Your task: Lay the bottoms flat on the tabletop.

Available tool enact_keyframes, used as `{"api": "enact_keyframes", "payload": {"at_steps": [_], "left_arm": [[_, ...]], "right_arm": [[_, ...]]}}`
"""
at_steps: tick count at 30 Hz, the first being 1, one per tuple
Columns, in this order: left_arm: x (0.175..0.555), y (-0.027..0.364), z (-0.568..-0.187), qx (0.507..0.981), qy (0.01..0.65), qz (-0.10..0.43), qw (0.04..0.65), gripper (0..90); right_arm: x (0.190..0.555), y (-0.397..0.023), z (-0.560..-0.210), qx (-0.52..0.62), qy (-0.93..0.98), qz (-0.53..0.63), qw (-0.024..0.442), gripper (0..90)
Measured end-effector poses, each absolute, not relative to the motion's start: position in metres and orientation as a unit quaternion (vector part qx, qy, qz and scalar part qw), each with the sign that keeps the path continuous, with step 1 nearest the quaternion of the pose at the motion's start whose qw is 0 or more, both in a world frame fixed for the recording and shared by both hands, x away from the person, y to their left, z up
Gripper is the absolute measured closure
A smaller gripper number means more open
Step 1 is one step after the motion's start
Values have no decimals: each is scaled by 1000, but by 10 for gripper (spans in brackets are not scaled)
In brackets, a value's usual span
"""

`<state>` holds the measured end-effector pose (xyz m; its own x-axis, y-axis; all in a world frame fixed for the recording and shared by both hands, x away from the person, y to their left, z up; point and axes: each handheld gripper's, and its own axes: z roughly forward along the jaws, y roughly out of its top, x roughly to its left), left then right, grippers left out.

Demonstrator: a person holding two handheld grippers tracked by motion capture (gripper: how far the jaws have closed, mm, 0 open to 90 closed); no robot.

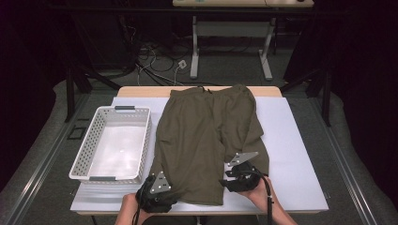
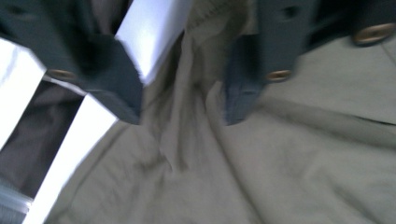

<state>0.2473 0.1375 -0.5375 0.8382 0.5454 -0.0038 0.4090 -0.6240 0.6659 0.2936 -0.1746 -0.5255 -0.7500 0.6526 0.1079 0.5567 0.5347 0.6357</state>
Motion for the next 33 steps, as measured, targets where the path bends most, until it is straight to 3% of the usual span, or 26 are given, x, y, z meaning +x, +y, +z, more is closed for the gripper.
{"api": "enact_keyframes", "payload": {"at_steps": [3,6,14,20,29,33], "left_arm": [[248,138,-536,893,270,104,343,290],[248,137,-535,887,275,108,355,229],[250,133,-535,885,276,122,355,164],[254,131,-536,883,280,130,354,157],[256,134,-535,879,284,135,359,131],[256,136,-534,877,288,133,361,106]], "right_arm": [[295,-183,-521,347,870,338,95,387],[297,-193,-518,351,865,342,110,360],[303,-218,-513,377,853,309,185,420],[305,-230,-519,394,848,289,205,461],[312,-238,-527,405,846,274,211,866],[313,-247,-524,422,834,280,221,900]]}}
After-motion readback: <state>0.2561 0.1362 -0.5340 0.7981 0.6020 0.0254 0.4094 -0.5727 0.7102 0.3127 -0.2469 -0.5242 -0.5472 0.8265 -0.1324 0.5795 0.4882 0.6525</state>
